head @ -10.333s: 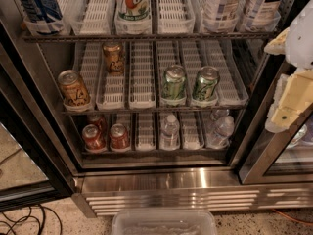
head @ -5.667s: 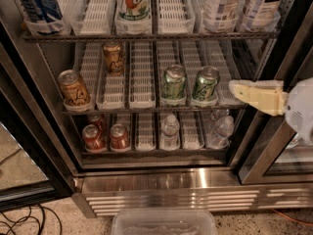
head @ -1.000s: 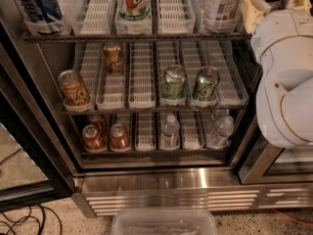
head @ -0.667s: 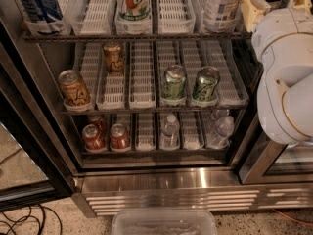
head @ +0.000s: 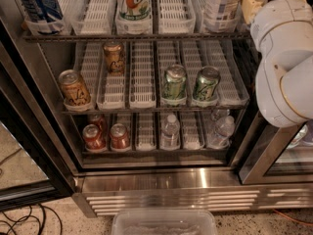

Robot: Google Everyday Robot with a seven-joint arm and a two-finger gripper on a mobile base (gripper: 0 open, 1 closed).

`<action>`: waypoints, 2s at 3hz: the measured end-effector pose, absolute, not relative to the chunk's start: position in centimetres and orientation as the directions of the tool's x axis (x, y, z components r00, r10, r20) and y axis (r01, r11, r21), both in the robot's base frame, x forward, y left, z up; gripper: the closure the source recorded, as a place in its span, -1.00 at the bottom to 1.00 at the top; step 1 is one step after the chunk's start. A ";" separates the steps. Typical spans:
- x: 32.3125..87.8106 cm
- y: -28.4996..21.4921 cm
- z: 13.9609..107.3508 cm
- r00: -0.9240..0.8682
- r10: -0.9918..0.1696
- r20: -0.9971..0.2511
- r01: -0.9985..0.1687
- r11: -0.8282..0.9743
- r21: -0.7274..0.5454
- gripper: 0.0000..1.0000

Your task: Pick blue plastic bottle from top shelf of fridge

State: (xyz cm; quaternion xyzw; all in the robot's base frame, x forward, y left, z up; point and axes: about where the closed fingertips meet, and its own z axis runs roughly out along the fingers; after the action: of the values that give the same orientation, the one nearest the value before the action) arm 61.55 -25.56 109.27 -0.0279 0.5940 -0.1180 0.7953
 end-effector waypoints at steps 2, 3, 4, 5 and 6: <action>62.1 -25.8 110.0 0.282 -0.236 -0.930 0.170 0.966 -0.194 0.57; 58.8 -25.7 111.1 0.321 -0.233 -0.918 0.165 0.968 -0.188 0.99; 58.6 -25.6 111.3 0.326 -0.233 -0.916 0.165 0.968 -0.188 1.00; 57.8 -25.5 112.4 0.343 -0.231 -0.910 0.154 0.970 -0.188 1.00; 56.9 -25.3 113.4 0.356 -0.228 -0.906 0.144 0.971 -0.188 1.00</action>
Offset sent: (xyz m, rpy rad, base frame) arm -0.0064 -0.0070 0.0083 -0.0246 -0.0345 -0.0212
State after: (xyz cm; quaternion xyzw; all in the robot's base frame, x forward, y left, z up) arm 56.87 -25.32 113.37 -0.0379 0.5561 -0.1133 0.8225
